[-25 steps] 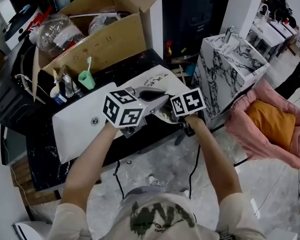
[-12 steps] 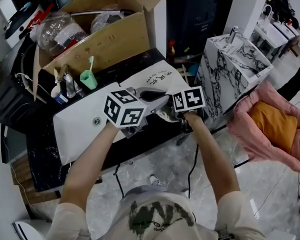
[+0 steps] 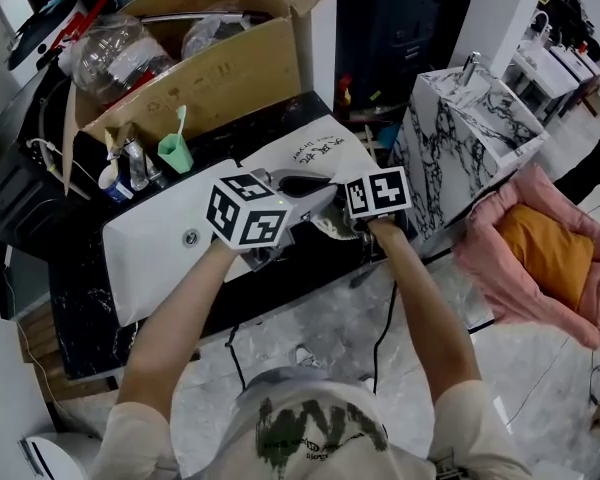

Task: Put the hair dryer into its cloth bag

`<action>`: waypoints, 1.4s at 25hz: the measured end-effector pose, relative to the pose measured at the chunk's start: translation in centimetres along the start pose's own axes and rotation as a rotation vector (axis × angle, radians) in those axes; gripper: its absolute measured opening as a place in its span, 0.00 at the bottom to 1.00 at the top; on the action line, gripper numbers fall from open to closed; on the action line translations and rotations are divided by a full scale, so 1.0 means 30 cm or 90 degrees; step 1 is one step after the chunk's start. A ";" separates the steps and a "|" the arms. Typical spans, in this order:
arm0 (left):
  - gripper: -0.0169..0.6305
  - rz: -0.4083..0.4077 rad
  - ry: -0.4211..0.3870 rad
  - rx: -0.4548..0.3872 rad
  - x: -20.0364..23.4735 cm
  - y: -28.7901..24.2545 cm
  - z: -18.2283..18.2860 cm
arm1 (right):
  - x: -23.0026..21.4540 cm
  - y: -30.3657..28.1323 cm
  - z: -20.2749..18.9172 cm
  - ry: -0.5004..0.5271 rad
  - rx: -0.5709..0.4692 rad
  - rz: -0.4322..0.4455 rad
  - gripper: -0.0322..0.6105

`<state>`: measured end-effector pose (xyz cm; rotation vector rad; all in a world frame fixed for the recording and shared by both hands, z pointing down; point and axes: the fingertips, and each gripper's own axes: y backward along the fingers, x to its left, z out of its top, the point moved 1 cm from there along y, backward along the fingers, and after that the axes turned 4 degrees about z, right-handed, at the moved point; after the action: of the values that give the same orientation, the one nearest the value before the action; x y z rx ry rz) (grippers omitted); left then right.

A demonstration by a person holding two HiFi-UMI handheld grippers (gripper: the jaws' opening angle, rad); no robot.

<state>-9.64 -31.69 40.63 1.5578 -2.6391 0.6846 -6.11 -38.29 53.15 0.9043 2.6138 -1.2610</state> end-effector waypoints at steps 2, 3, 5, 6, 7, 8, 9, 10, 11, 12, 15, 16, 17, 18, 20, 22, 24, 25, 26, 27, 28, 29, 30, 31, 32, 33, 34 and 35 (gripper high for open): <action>0.07 0.005 0.004 -0.002 0.004 0.001 -0.002 | 0.005 0.001 0.007 -0.002 -0.009 0.008 0.48; 0.07 0.007 0.005 -0.002 0.005 0.002 -0.004 | 0.008 0.002 0.010 -0.003 -0.014 0.012 0.51; 0.07 0.011 0.009 -0.002 0.005 0.004 -0.011 | 0.014 0.005 0.011 -0.001 -0.020 0.016 0.53; 0.07 0.013 0.010 -0.001 0.005 0.005 -0.015 | 0.017 0.009 0.011 0.002 -0.022 0.017 0.53; 0.07 0.016 0.011 0.000 0.006 0.006 -0.020 | 0.019 0.015 0.012 0.005 -0.024 0.017 0.53; 0.07 0.019 0.012 0.001 0.006 0.007 -0.024 | 0.022 0.023 0.012 0.008 -0.026 0.018 0.53; 0.07 0.023 0.013 0.001 0.006 0.008 -0.028 | 0.025 0.031 0.011 0.012 -0.027 0.018 0.53; 0.07 0.028 0.014 0.001 0.006 0.008 -0.033 | 0.028 0.040 0.008 0.018 -0.026 0.019 0.53; 0.07 0.032 0.016 0.001 0.005 0.008 -0.038 | 0.030 0.048 0.003 0.023 -0.025 0.020 0.53; 0.07 0.037 0.017 0.001 0.005 0.009 -0.044 | 0.032 0.057 -0.003 0.027 -0.024 0.021 0.53; 0.07 0.049 0.018 0.003 0.005 0.010 -0.059 | 0.038 0.092 -0.015 0.031 -0.029 0.024 0.53; 0.07 0.052 0.019 0.003 0.004 0.010 -0.062 | 0.041 0.106 -0.016 0.031 -0.033 0.026 0.53; 0.08 0.054 0.020 0.002 0.004 0.010 -0.065 | 0.044 0.120 -0.016 0.032 -0.037 0.028 0.53; 0.08 0.056 0.022 0.001 0.004 0.011 -0.067 | 0.048 0.134 -0.015 0.035 -0.041 0.029 0.53; 0.08 0.059 0.025 -0.001 0.006 0.012 -0.070 | 0.056 0.161 -0.014 0.041 -0.046 0.031 0.53; 0.08 0.061 0.029 -0.003 0.005 0.011 -0.071 | 0.066 0.193 -0.011 0.046 -0.053 0.032 0.53; 0.08 0.060 0.034 -0.007 0.003 0.012 -0.070 | 0.080 0.230 -0.002 0.048 -0.063 0.032 0.52; 0.09 0.059 0.036 -0.008 0.001 0.013 -0.070 | 0.087 0.248 0.003 0.049 -0.069 0.032 0.51; 0.10 0.058 0.039 -0.011 0.000 0.015 -0.070 | 0.093 0.266 0.011 0.050 -0.074 0.032 0.51; 0.11 0.056 0.042 -0.014 0.000 0.018 -0.068 | 0.100 0.282 0.019 0.051 -0.079 0.031 0.51; 0.12 0.055 0.045 -0.019 0.000 0.021 -0.066 | 0.105 0.298 0.028 0.053 -0.086 0.030 0.50; 0.12 0.053 0.048 -0.025 0.000 0.026 -0.062 | 0.110 0.313 0.035 0.054 -0.092 0.030 0.49; 0.12 0.052 0.052 -0.033 -0.001 0.032 -0.056 | 0.115 0.327 0.039 0.054 -0.098 0.029 0.49; 0.12 0.051 0.056 -0.041 -0.001 0.039 -0.049 | 0.118 0.340 0.040 0.055 -0.103 0.027 0.49; 0.12 0.053 0.058 -0.049 0.000 0.046 -0.040 | 0.120 0.353 0.041 0.056 -0.107 0.026 0.49; 0.12 0.058 0.059 -0.057 0.005 0.053 -0.029 | 0.121 0.364 0.042 0.056 -0.112 0.024 0.49; 0.12 0.065 0.060 -0.065 0.013 0.060 -0.017 | 0.122 0.376 0.046 0.056 -0.120 0.023 0.49; 0.12 0.074 0.062 -0.073 0.022 0.068 -0.006 | 0.124 0.389 0.052 0.055 -0.128 0.023 0.48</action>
<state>-11.72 -31.33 40.21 1.3173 -2.6620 0.5854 -2.94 -32.10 42.95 0.9846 2.7141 -0.9486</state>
